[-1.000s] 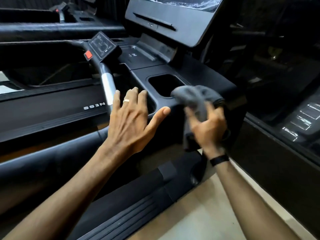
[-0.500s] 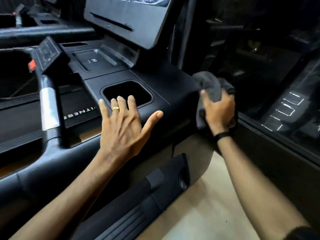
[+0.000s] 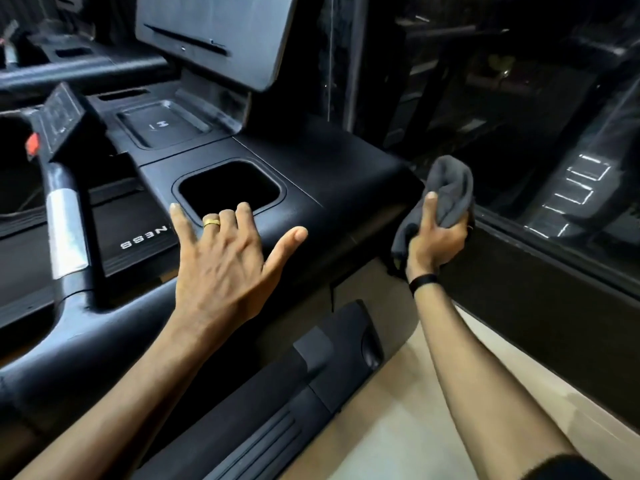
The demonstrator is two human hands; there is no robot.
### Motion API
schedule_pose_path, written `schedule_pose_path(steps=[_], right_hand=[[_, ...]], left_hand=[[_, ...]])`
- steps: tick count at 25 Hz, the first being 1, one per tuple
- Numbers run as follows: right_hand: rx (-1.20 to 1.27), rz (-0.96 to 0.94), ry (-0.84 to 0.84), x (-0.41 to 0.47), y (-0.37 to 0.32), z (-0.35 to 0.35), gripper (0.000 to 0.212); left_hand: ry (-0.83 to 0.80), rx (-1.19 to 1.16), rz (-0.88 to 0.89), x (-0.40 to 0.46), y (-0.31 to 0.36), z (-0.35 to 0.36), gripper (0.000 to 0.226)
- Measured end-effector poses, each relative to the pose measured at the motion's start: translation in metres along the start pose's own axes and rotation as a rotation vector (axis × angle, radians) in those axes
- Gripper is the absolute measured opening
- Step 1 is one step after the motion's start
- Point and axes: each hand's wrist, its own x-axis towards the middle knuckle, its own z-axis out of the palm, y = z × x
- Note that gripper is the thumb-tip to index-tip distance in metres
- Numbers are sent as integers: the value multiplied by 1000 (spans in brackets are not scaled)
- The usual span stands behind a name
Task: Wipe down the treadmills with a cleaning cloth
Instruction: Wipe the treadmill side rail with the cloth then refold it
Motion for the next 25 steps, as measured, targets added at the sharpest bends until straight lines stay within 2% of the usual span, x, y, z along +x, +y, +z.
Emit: schedule_pose_path(steps=[1, 2, 6, 8, 10, 12, 14, 16, 18, 20, 23, 25], right_hand=[[21, 46, 32, 11, -1, 2, 52], [30, 13, 52, 2, -1, 0, 50], [49, -322, -45, -140, 10, -28, 53], [32, -381, -44, -132, 9, -25, 51], [-23, -280, -34, -64, -2, -13, 48], [-81, -80, 3, 0, -23, 0, 51], [-140, -4, -14, -2, -38, 7, 51], [-143, -193, -117, -63, -44, -2, 47], [-131, -484, -306, -117, -39, -23, 41], [-213, -639, -386, -96, -41, -23, 37], [-518, -407, -375, 1, -77, 14, 43], [-580, -355, -465, 25, -101, 33, 41]], left_hand=[[6, 10, -2, 0, 1, 0, 90], [15, 22, -1, 2, 1, 0, 91], [39, 50, 16, 4, 1, 3, 93], [48, 44, 21, 3, 0, 4, 92], [48, 33, 13, 2, 1, 3, 91], [39, 28, -3, 3, 2, 2, 90], [40, 30, -4, 5, 2, 2, 89], [51, 27, -6, 5, 2, 3, 88], [57, 4, -9, 3, 1, 4, 89], [78, -34, -18, 1, 0, 4, 90], [91, -94, -70, -3, 0, 0, 93], [88, -120, -106, -3, 2, -2, 99]])
